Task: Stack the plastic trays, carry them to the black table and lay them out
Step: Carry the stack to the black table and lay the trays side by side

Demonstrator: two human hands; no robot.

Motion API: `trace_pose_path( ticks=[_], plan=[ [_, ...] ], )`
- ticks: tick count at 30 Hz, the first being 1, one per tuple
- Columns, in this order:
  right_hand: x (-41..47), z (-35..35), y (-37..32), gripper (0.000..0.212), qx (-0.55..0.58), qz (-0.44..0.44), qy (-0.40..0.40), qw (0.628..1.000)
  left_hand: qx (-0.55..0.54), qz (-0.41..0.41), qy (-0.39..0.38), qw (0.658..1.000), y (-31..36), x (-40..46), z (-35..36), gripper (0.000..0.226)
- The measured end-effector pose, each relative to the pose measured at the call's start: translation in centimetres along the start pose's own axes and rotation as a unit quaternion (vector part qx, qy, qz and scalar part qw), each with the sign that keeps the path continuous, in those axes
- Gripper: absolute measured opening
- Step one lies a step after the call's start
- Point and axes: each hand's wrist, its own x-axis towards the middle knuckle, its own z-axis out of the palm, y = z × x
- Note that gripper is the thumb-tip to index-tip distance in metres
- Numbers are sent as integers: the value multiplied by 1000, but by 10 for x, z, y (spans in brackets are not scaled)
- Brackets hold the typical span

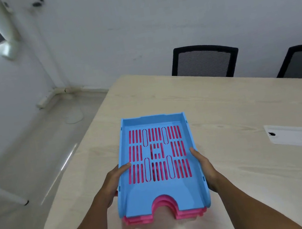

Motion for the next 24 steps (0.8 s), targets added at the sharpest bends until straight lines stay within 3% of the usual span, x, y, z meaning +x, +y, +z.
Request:
trace_pose_path(
  ticks=[9, 17, 24],
  plan=[
    [31, 133, 12, 62, -73, 17, -104, 992, -101, 13, 110, 989, -23, -59, -118, 68],
    [65, 315, 54, 62, -152, 16, -199, 968, -143, 24, 225, 964, -34, -122, -279, 60],
    [80, 470, 104, 63, -195, 63, -304, 930, -183, 36, 310, 932, -65, -191, -399, 67]
  ],
)
